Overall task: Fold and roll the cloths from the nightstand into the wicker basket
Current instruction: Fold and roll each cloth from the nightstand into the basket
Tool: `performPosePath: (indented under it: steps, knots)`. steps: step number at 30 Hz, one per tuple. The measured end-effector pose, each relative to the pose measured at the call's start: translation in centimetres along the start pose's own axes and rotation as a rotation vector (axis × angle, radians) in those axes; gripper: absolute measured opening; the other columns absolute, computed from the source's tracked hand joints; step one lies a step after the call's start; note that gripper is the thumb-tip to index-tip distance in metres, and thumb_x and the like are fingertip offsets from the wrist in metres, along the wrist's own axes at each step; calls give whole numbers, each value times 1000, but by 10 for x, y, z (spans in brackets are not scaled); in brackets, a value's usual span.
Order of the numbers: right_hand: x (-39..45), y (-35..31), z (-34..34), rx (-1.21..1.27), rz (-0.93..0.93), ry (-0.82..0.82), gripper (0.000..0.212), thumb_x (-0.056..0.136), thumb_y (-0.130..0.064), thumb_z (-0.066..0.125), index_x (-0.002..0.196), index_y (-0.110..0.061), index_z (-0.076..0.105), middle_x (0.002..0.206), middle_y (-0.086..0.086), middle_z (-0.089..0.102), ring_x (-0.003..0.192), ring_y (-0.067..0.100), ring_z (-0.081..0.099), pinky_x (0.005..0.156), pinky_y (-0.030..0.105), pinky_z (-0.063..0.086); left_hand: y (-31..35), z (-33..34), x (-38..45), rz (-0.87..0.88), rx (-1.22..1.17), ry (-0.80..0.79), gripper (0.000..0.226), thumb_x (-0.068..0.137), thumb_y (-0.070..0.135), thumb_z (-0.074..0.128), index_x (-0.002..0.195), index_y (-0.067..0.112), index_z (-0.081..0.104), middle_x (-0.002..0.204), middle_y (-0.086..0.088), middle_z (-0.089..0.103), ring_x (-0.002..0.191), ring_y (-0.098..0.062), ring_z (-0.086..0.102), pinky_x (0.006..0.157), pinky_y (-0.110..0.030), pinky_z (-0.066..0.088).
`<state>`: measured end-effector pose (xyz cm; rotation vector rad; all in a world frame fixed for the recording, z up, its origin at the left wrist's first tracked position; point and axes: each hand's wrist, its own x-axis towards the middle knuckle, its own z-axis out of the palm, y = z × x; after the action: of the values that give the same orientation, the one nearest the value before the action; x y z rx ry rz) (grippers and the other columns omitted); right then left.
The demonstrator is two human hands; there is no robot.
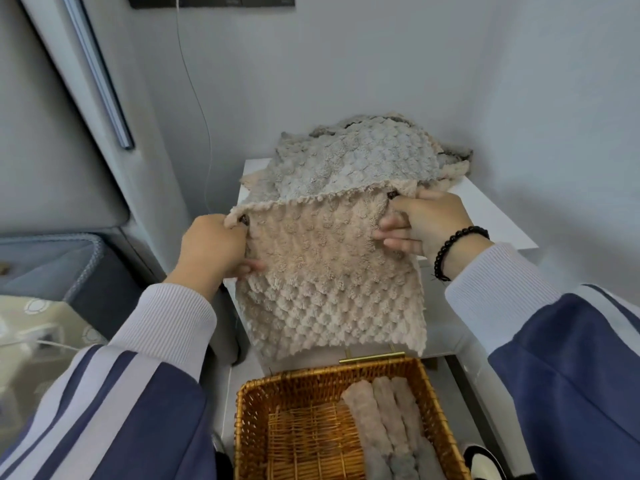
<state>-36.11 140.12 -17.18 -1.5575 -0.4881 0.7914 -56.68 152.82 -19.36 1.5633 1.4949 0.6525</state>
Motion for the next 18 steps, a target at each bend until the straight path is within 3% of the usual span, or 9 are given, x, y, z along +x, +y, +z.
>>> performPosePath:
  steps: [2, 4, 9, 12, 15, 18]
  knots:
    - [8, 3, 3, 37, 23, -19, 14, 97, -14, 53, 83, -18, 53, 69, 7, 70, 66, 19, 71, 66, 30, 58, 5, 6, 1, 36, -191, 5, 15, 98, 18, 49, 92, 11, 60, 89, -14, 69, 67, -25, 73, 73, -44, 60]
    - [13, 4, 5, 57, -8, -19, 13, 96, -18, 54, 84, -16, 55, 81, 6, 73, 83, 20, 71, 81, 34, 56, 12, 11, -1, 153, -283, 42, 20, 98, 24, 48, 84, 17, 61, 94, -12, 69, 72, -22, 74, 75, -43, 60]
    - [20, 2, 3, 179, -97, -16, 9, 93, -22, 60, 84, -19, 62, 99, 1, 71, 101, 14, 65, 95, 35, 48, 22, 12, -3, 411, -326, 79, 25, 91, 33, 55, 90, 10, 65, 93, -17, 67, 86, -30, 64, 92, -56, 49]
    - [21, 2, -2, 202, -144, -8, 8, 90, -18, 64, 83, -22, 65, 103, -2, 69, 108, 11, 62, 99, 38, 47, 23, 11, -3, 408, -403, 45, 21, 90, 35, 58, 88, 20, 71, 102, -24, 67, 89, -37, 65, 91, -59, 48]
    - [22, 2, -7, 217, -156, 1, 11, 87, -15, 67, 79, -22, 65, 95, -2, 70, 105, 11, 63, 93, 35, 49, 20, 10, -4, 367, -482, -13, 16, 89, 33, 60, 89, 28, 76, 105, -27, 67, 83, -28, 57, 89, -63, 46]
    - [26, 13, -14, 54, -120, 31, 3, 76, -21, 72, 78, -19, 70, 97, 5, 72, 97, 21, 65, 86, 37, 52, 17, 9, 1, 326, -440, -83, 20, 88, 25, 63, 106, 26, 71, 112, -23, 66, 88, -28, 60, 87, -53, 51]
